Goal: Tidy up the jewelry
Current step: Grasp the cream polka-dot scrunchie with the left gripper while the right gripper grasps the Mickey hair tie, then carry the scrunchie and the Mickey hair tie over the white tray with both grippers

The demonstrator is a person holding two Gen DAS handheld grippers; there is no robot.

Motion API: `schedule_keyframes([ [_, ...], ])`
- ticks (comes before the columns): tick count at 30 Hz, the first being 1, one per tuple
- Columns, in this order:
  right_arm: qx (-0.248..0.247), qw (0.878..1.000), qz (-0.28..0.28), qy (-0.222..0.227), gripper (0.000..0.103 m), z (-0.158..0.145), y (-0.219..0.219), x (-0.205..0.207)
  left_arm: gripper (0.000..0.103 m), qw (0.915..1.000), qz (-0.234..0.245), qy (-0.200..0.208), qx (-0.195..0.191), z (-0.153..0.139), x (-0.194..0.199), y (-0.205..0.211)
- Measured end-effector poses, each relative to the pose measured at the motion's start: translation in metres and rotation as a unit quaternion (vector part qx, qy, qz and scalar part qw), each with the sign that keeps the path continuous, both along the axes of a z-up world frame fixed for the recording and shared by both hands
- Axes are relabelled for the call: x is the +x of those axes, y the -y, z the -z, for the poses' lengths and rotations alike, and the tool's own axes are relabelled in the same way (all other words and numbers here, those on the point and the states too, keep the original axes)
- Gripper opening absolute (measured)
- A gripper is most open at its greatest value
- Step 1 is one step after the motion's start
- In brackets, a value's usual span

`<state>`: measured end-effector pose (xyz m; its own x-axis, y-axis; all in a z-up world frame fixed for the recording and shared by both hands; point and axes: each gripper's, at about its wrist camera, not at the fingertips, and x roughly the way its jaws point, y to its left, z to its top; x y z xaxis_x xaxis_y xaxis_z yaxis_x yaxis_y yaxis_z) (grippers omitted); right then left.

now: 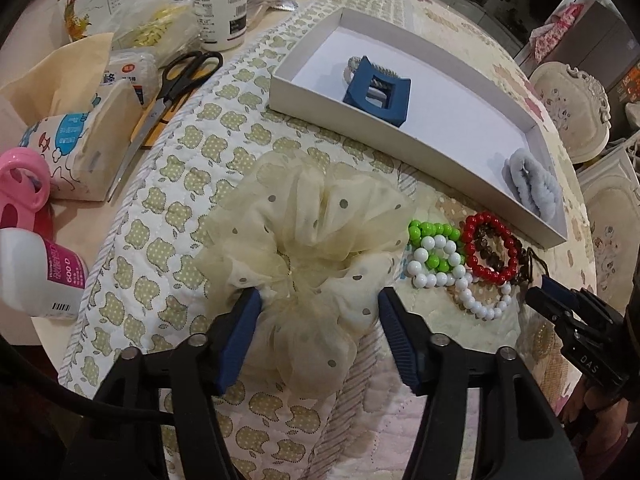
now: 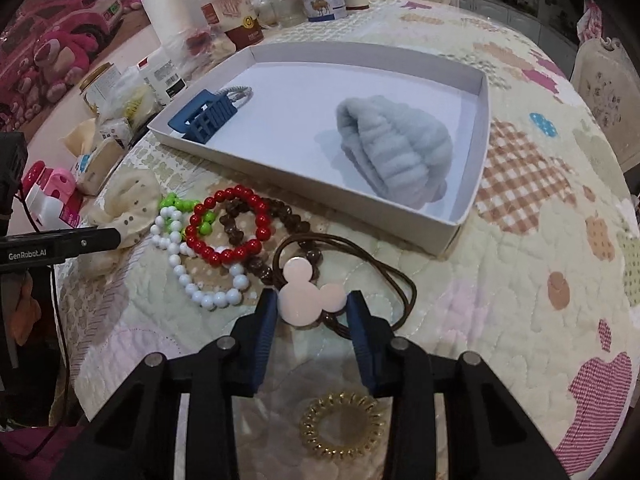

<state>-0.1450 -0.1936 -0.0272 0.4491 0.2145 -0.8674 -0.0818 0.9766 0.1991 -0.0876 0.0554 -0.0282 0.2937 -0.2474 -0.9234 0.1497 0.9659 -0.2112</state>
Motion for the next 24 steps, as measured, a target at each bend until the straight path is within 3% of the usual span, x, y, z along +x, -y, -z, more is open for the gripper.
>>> schedule_keyframes([
  [2,0.005,1.0,0.002,0.003,0.037,-0.004,0.002,-0.002,0.025,0.9999,0.002,0.007,0.01,-0.001,0.0,0.0],
  [5,0.012,1.0,0.005,0.017,0.037,-0.017,0.005,-0.008,0.012,0.9999,0.003,0.014,-0.001,-0.006,-0.002,-0.005],
  [8,0.013,0.999,0.006,0.028,0.037,-0.029,0.008,-0.012,0.004,0.9997,0.004,0.023,-0.005,-0.013,-0.004,-0.008],
  [11,0.019,0.999,0.008,0.04,0.037,-0.042,0.011,-0.015,0.0,0.9995,0.003,0.029,-0.009,-0.021,-0.006,-0.009],
  [24,0.023,0.997,-0.002,0.079,0.037,-0.077,0.012,-0.018,0.0,0.9966,0.008,0.08,-0.018,-0.07,-0.008,-0.008],
])
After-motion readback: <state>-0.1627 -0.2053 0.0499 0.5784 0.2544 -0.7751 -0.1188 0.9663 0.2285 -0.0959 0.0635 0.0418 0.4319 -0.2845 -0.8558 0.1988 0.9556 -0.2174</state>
